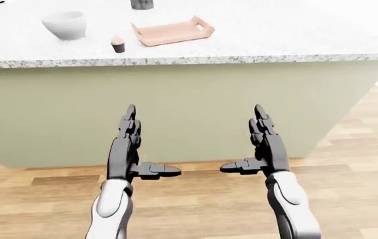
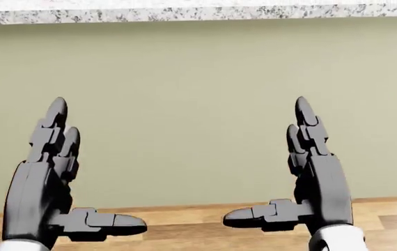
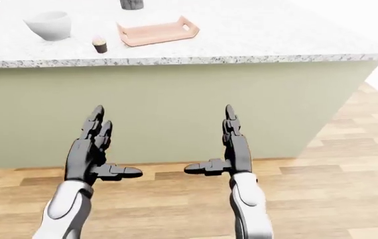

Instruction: Pick up the bowl with donut and place it on the tray. Pick up the cupcake and place it on the tray.

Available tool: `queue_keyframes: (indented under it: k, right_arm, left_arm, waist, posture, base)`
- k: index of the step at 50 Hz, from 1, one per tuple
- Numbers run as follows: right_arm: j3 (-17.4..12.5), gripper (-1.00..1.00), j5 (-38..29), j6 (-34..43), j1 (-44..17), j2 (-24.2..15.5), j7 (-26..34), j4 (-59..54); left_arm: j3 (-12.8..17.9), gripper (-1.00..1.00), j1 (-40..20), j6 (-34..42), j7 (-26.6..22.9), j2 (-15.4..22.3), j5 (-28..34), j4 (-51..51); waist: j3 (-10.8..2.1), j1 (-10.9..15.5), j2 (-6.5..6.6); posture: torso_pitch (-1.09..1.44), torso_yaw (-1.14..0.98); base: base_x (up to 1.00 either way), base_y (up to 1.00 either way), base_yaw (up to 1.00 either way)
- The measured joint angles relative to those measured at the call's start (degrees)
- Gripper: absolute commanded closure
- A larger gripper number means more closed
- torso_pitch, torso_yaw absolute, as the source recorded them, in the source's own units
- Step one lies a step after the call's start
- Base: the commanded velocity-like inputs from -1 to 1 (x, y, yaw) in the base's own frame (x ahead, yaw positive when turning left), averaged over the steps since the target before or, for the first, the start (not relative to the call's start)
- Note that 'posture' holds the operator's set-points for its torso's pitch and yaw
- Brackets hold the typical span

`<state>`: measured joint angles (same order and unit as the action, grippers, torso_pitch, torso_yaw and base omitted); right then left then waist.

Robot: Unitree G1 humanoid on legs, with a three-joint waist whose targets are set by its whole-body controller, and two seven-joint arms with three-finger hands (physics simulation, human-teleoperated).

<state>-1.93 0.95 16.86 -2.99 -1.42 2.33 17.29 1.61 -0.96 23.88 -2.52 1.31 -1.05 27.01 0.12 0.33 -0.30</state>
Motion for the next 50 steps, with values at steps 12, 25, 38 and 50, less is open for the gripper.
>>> queue_keyframes:
  k: [12, 25, 38, 50]
  right_arm:
    - [-0.98, -1.0, 3.3, 10.82, -3.1, -0.58, 0.62, 11.75]
    - [0.48, -1.0, 4.38, 12.53, -2.26, -0.18, 1.25, 11.49]
    - [-0.72, -1.0, 4.01, 9.78, -0.7, -0.19, 0.93, 9.03]
    - [0.44, -1.0, 4.53, 9.29, -1.06, 0.28, 0.79, 9.83]
  left_arm:
    - [6.71, -1.0, -8.6, 21.37, 0.23, 3.22, -4.75, 17.2]
    - [7.0, -1.0, -7.99, 22.17, 1.02, 3.68, -4.6, 14.53]
    - [5.09, -1.0, -5.78, 19.2, -0.02, 2.69, -4.76, 12.57]
    - [5.78, -1.0, -5.06, 19.07, 0.15, 2.72, -3.67, 14.31]
  waist:
    - [0.03, -0.87, -1.81]
    - [1.53, -0.3, 2.55]
    - [1.14, -1.49, -2.43]
    - [1.31, -0.19, 4.82]
  posture:
    - [0.0, 0.0]
    - [0.0, 0.0]
    - [0.0, 0.0]
    - [0.0, 0.0]
  base:
    - [0.0, 0.41, 0.0]
    - [0.0, 0.62, 0.0]
    - [0.0, 0.52, 0.0]
    - [0.0, 0.7, 0.0]
